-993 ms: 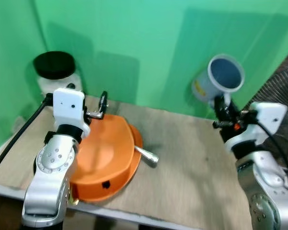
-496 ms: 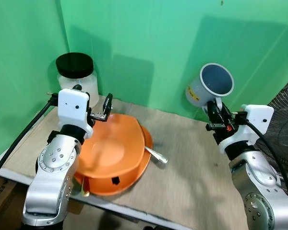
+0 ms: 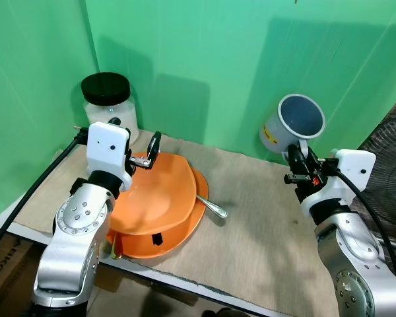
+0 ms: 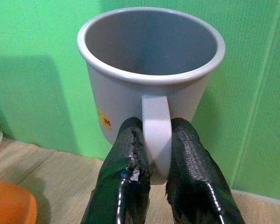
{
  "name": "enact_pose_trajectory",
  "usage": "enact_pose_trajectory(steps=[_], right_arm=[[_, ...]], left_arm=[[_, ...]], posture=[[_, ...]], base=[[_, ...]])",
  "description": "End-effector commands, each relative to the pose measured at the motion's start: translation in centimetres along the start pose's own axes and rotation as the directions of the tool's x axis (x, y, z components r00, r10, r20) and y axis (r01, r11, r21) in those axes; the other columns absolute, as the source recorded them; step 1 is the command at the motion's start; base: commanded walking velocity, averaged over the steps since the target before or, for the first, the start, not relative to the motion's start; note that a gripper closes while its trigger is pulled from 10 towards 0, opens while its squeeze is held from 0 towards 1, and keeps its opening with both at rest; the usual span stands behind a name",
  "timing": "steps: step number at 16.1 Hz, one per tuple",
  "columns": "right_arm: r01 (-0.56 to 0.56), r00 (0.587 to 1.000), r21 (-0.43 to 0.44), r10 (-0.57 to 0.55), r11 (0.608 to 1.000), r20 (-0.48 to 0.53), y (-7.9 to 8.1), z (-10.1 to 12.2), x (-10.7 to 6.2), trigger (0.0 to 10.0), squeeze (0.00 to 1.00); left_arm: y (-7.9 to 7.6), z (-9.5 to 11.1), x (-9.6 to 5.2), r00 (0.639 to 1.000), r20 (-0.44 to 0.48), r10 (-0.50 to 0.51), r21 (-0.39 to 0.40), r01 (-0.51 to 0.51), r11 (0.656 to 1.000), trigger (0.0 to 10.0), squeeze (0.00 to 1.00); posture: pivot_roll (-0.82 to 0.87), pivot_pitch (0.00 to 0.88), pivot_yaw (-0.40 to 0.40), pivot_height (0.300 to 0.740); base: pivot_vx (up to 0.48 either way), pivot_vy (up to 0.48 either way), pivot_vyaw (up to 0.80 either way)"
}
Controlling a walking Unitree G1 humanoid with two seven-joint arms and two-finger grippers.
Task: Setting the table
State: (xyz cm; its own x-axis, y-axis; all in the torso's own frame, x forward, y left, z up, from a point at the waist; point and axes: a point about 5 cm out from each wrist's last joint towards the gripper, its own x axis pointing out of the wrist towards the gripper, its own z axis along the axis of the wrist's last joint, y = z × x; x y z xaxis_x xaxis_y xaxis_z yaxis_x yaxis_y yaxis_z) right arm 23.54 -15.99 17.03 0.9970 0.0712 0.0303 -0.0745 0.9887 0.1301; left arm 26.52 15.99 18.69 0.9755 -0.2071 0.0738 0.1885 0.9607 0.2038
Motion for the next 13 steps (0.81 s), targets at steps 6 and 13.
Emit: enact_pose_trajectory(steps=[6, 13], right_arm=[[0.017, 1.000, -0.001, -0.017, 1.000, 0.012, 0.05, 0.02, -0.34, 10.0, 0.00], [0.006, 1.000, -0.011, -0.006, 1.000, 0.006, -0.03, -0.01, -0.41, 10.0, 0.00]], left_arm=[[-0.40, 0.13, 0.40, 0.999, -0.002, -0.043, 0.014, 0.043, 0.999, 10.0, 0.00], [-0.70, -0.04, 0.38, 0.999, -0.005, -0.054, 0.010, 0.054, 0.998, 10.0, 0.00]], posture=[[0.02, 0.000, -0.034, 0.740], [0.01, 0.000, -0.041, 0.740]], base=[[-0.138, 0.000, 0.00], [0.000, 0.000, -0.33]])
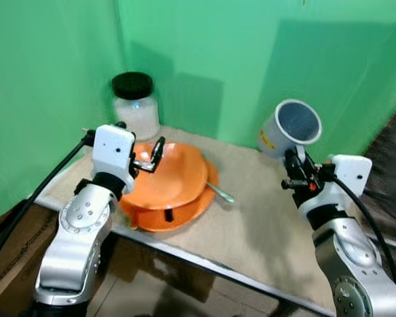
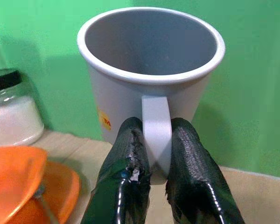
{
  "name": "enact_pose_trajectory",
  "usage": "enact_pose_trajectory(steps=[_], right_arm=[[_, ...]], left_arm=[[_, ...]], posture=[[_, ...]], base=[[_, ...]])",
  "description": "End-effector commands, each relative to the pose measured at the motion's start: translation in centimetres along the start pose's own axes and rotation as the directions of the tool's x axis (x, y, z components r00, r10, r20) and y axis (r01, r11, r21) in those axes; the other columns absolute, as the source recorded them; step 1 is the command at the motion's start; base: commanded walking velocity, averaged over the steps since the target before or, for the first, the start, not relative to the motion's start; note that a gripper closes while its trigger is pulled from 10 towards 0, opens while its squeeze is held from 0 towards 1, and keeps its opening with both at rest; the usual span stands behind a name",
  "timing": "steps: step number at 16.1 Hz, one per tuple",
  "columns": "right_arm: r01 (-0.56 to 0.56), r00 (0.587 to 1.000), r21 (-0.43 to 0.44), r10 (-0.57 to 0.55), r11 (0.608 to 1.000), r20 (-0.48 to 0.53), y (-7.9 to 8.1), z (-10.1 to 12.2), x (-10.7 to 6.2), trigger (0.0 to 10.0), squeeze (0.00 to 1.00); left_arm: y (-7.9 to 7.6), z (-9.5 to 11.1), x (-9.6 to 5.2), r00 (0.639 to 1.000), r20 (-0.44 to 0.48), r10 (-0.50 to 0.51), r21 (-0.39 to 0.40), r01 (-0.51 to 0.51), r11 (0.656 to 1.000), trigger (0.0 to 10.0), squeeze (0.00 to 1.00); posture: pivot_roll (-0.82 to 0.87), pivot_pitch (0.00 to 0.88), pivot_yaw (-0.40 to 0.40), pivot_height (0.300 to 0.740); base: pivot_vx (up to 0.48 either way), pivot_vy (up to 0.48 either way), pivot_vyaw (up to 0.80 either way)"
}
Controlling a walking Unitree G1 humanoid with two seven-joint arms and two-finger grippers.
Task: Setting the table
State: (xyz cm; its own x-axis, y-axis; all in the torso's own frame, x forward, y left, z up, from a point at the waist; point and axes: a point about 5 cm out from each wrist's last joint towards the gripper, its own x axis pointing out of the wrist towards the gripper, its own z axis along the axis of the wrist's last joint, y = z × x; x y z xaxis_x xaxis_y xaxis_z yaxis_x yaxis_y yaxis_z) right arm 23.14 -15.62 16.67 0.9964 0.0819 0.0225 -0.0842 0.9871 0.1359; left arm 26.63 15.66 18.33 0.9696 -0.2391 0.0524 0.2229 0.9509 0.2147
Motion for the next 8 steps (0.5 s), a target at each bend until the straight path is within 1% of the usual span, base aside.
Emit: enact_pose_trajectory(steps=[1, 5, 8], right_arm=[[0.013, 1.000, -0.020, -0.013, 1.000, 0.016, -0.41, 0.43, -0.07, 10.0, 0.00], [-0.010, 1.000, -0.029, 0.010, 1.000, 0.020, -0.30, 0.64, -0.08, 10.0, 0.00], [-0.018, 1.000, -0.032, 0.018, 0.999, 0.019, -0.26, 0.68, -0.04, 10.0, 0.00]], left_arm=[[-0.36, 0.24, 0.22, 1.000, 0.008, -0.016, -0.002, 0.016, 1.000, 10.0, 0.00], [-0.42, -0.06, 0.15, 1.000, 0.002, 0.028, -0.018, -0.028, 0.999, 10.0, 0.00], [-0.73, -0.27, 0.06, 1.000, -0.015, 0.009, -0.020, -0.009, 1.000, 10.0, 0.00]], posture=[[0.01, 0.000, -0.042, 0.740], [0.01, 0.000, -0.048, 0.740], [0.01, 0.000, -0.053, 0.740]], base=[[0.000, 0.000, -0.80], [0.000, 0.000, -0.80], [0.000, 0.000, -0.80]])
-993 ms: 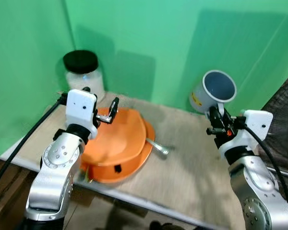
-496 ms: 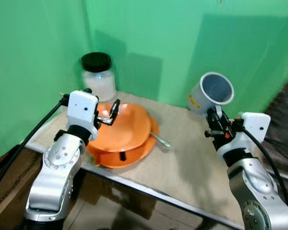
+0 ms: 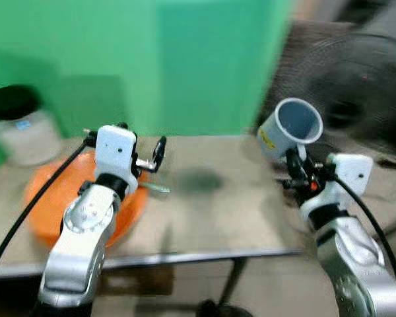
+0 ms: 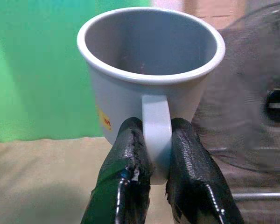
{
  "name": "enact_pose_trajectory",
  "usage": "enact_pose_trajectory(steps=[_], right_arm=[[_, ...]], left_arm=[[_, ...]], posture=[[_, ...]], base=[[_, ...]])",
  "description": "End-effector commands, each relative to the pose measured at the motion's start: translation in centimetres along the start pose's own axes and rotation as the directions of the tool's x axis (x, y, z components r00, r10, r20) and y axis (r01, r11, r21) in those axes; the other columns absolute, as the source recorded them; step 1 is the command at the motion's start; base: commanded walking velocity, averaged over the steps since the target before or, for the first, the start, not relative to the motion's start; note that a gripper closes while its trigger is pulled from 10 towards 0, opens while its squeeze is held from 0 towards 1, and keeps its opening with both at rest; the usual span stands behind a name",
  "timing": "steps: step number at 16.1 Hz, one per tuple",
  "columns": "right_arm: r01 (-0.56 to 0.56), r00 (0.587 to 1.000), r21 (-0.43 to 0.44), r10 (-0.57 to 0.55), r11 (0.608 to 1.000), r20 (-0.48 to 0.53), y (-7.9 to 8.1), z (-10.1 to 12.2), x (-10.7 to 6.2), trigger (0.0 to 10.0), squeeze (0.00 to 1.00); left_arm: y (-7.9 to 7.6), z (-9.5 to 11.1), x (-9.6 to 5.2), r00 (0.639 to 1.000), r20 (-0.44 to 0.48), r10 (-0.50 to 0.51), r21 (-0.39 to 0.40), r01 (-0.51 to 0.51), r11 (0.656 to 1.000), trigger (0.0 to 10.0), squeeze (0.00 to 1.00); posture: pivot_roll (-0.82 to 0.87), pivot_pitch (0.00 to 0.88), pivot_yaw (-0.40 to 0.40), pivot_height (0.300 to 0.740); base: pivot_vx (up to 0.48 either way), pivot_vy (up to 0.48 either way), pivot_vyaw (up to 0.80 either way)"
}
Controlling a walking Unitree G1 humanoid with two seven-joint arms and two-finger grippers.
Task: Setting the table
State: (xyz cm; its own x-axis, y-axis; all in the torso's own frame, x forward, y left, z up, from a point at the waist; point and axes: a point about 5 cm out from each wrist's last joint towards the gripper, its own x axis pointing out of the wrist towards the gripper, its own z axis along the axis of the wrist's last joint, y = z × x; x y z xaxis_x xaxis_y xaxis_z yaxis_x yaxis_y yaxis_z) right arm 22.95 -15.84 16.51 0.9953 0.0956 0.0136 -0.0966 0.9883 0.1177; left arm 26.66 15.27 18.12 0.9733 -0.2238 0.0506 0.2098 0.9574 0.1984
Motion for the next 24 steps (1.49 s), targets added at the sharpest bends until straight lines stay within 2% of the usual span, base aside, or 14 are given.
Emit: enact_pose_trajectory(steps=[1, 6, 9, 10, 12, 14, 17, 18, 19, 20, 21, 22, 24], right_arm=[[-0.010, 1.000, -0.015, 0.010, 1.000, 0.029, 0.0, 0.8, 0.2, 10.0, 0.00], [-0.052, 0.998, -0.015, 0.052, 0.999, 0.021, 0.5, 0.7, 0.2, 10.0, 0.00], [-0.016, 1.000, 0.002, 0.016, 1.000, 0.027, 0.0, 0.8, 0.1, 10.0, 0.00], [0.003, 0.999, -0.006, -0.003, 1.000, 0.036, -0.2, 0.9, 0.0, 10.0, 0.00], [0.061, 0.997, -0.079, -0.057, 0.995, 0.056, -1.0, 1.2, -0.2, 10.0, 0.00], [0.066, 0.996, -0.085, -0.060, 0.994, 0.072, -1.3, 1.6, -0.2, 10.0, 0.00], [0.092, 0.993, -0.068, -0.087, 0.993, 0.075, -1.4, 1.5, -0.1, 10.0, 0.00], [0.104, 0.992, -0.066, -0.099, 0.992, 0.077, -1.5, 1.4, -0.1, 10.0, 0.00], [0.132, 0.988, -0.067, -0.126, 0.989, 0.084, -1.7, 1.3, 0.0, 10.0, 0.00], [0.136, 0.988, -0.065, -0.131, 0.989, 0.079, -1.7, 1.1, 0.1, 10.0, 0.00], [0.120, 0.991, -0.062, -0.115, 0.991, 0.066, -1.5, 0.8, 0.1, 10.0, 0.00], [0.115, 0.992, -0.062, -0.112, 0.991, 0.061, -1.4, 0.7, 0.1, 10.0, 0.00], [0.127, 0.991, -0.064, -0.123, 0.990, 0.061, -1.3, 0.7, 0.1, 10.0, 0.00]], left_arm=[[-0.3, -0.2, -0.1, 1.000, -0.010, -0.010, -0.005, 0.010, 1.000, 10.0, 0.00], [0.0, -0.1, -0.1, 1.000, -0.008, -0.013, -0.014, 0.013, 1.000, 10.0, 0.00], [-0.2, -0.3, 0.0, 1.000, -0.016, -0.026, -0.018, 0.025, 1.000, 10.0, 0.00], [-0.2, -0.5, 0.0, 0.999, -0.030, -0.025, -0.015, 0.024, 1.000, 10.0, 0.00], [-0.1, -0.7, 0.2, 0.998, -0.049, -0.025, 0.011, 0.026, 1.000, 10.0, 0.00], [0.4, -0.8, 0.4, 0.998, -0.036, 0.058, 0.015, -0.057, 0.998, 10.0, 0.00], [0.7, -0.8, 0.6, 0.995, -0.011, 0.097, -0.039, -0.097, 0.995, 10.0, 0.00], [1.0, -0.8, 0.6, 0.992, -0.003, 0.123, -0.032, -0.123, 0.992, 10.0, 0.00], [1.8, -0.7, 0.6, 0.982, -0.009, 0.190, -0.008, -0.190, 0.982, 10.0, 0.00], [2.3, -0.5, 0.5, 0.982, -0.018, 0.185, 0.018, -0.185, 0.983, 10.0, 0.00], [1.9, -0.4, 0.1, 0.994, -0.006, 0.111, 0.024, -0.111, 0.994, 10.0, 0.00], [1.7, -0.8, 0.1, 0.996, -0.022, 0.081, 0.048, -0.080, 0.996, 10.0, 0.00], [1.0, -1.1, 0.3, 0.997, -0.046, 0.064, 0.038, -0.062, 0.997, 10.0, 0.00]], posture=[[0.01, 0.000, -0.055, 0.740], [0.01, 0.000, -0.055, 0.740], [0.00, 0.000, -0.050, 0.740], [0.00, 0.000, -0.050, 0.740], [-0.01, 0.000, -0.045, 0.740], [-0.01, 0.000, -0.042, 0.740], [-0.01, 0.000, -0.054, 0.740], [-0.01, 0.000, -0.054, 0.740], [-0.01, 0.000, -0.062, 0.740], [0.00, 0.000, -0.066, 0.740], [0.00, 0.000, -0.074, 0.740], [-0.01, 0.000, -0.070, 0.740], [0.00, 0.000, -0.063, 0.740]], base=[[0.000, 0.000, -0.80], [0.000, 0.000, -0.23], [0.000, 0.000, -0.53], [0.000, 0.000, -0.80], [0.000, 0.000, -0.80], [0.000, 0.000, -0.80], [0.000, 0.000, -0.80], [0.000, 0.000, -0.80], [0.000, 0.000, -0.80], [0.000, 0.000, -0.80], [0.000, 0.000, -0.80], [0.000, 0.000, -0.80], [0.000, 0.000, -0.80]])
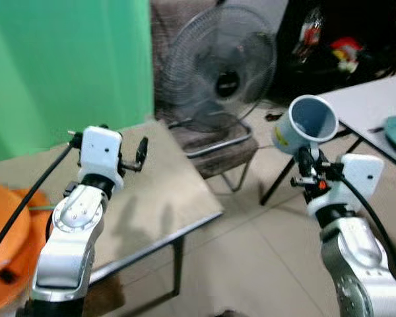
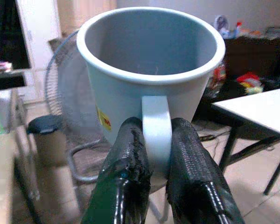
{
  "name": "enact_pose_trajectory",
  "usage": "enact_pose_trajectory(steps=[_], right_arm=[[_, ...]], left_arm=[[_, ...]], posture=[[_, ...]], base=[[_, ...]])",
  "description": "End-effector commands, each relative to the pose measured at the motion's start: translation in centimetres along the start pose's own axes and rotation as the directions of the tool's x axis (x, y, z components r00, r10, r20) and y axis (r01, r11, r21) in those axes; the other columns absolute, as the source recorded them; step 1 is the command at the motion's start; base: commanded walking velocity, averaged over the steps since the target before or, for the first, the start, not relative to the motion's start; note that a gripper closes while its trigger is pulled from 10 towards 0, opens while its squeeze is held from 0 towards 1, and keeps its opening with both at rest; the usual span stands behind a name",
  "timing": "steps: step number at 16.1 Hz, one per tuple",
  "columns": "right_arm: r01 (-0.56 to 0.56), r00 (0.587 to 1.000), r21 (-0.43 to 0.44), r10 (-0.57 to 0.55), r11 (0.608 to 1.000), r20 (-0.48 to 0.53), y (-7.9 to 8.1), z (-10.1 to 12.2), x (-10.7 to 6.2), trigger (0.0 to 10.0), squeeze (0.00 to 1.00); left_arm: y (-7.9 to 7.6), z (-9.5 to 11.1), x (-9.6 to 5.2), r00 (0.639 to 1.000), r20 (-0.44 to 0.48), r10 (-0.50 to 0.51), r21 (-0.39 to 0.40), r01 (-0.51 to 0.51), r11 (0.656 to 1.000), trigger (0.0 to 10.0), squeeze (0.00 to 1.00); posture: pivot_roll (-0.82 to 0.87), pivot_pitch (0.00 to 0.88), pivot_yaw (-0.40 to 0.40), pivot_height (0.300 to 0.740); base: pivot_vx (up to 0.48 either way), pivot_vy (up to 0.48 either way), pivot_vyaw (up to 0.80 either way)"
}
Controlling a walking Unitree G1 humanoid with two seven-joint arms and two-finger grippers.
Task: Setting the table
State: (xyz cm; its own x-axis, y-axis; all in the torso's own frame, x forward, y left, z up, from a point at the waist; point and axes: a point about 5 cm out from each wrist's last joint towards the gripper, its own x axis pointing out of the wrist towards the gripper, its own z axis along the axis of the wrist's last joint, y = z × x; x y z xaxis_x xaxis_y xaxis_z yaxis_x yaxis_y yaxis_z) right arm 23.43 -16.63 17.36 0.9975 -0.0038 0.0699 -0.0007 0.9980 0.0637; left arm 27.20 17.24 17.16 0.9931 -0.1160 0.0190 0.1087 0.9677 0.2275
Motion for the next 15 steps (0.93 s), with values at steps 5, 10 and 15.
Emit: enact_pose_trajectory(steps=[5, 10, 15], right_arm=[[0.107, 0.993, -0.053, -0.109, 0.993, -0.035, -1.6, -0.7, -0.6, 10.0, 0.00], [0.187, 0.981, -0.070, -0.190, 0.980, -0.033, -2.2, -0.9, -2.1, 10.0, 0.00], [0.147, 0.987, -0.051, -0.150, 0.988, -0.063, -1.9, -1.3, -1.8, 10.0, 0.00]], left_arm=[[-1.6, 0.4, 0.9, 0.998, 0.026, -0.053, 0.021, 0.053, 0.998, 10.0, 0.00], [-2.6, 0.9, 1.7, 0.990, 0.066, -0.125, -0.011, 0.126, 0.992, 10.0, 0.00], [-3.1, 0.8, 1.2, 0.983, 0.084, -0.164, -0.074, 0.171, 0.983, 10.0, 0.00]], posture=[[-0.03, 0.000, -0.027, 0.740], [-0.08, 0.000, 0.041, 0.740], [-0.07, 0.000, -0.005, 0.740]], base=[[0.000, 0.000, -0.80], [0.000, 0.000, -0.80], [0.000, 0.000, -0.80]])
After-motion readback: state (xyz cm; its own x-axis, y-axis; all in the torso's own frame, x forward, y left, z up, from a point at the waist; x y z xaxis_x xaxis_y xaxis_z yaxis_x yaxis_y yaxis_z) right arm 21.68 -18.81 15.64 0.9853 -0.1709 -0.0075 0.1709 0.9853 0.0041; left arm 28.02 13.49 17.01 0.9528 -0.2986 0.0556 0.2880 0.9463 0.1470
